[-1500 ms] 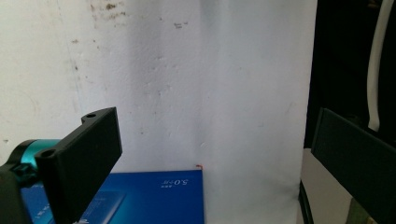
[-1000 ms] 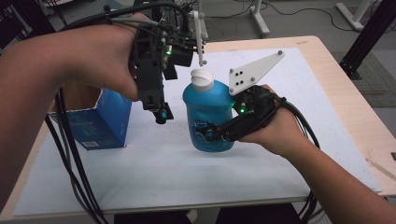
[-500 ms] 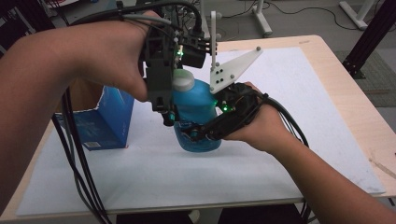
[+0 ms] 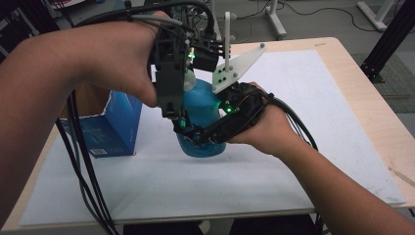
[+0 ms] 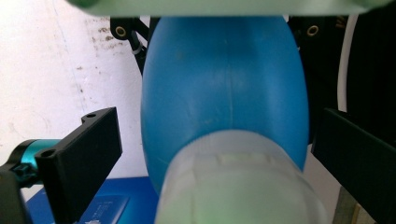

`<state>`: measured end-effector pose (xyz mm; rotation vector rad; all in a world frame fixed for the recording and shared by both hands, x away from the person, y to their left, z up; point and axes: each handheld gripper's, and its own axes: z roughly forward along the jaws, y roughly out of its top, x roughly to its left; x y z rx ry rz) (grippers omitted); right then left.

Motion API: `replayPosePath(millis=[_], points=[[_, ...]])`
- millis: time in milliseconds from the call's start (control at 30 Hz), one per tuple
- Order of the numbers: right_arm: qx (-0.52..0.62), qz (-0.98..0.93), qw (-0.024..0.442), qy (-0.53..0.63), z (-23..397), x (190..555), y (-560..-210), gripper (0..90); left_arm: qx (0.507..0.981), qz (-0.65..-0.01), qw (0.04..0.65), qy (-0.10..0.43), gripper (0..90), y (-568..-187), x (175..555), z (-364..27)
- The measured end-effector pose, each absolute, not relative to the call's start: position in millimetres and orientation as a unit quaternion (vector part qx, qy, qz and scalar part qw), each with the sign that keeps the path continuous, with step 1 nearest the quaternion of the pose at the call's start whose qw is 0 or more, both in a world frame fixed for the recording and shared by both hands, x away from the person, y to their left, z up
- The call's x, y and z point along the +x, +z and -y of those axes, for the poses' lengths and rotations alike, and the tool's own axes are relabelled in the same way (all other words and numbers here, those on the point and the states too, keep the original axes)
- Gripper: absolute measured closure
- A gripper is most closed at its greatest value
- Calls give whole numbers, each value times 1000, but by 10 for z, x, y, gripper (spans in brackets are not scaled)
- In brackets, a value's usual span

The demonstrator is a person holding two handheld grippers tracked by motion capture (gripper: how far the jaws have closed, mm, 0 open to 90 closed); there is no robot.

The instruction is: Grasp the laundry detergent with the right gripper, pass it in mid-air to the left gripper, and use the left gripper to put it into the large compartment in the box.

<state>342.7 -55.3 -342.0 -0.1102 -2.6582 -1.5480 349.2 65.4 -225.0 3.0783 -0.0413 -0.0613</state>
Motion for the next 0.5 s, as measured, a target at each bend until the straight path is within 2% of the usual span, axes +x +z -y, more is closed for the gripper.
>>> replayPosePath(millis=[333, 400, 500], points=[[-38, 863, 32, -503, 557, 3426, -3402, 467, 999, 12, 29, -14, 39, -2244, 3487, -637], [-37, 862, 33, -505, 561, 3426, -3399, 467, 999, 11, 30, -15, 84, -2241, 3486, -636], [-36, 862, 33, -505, 564, 3426, -3395, 467, 999, 11, 34, -14, 84, -2236, 3483, -620]])
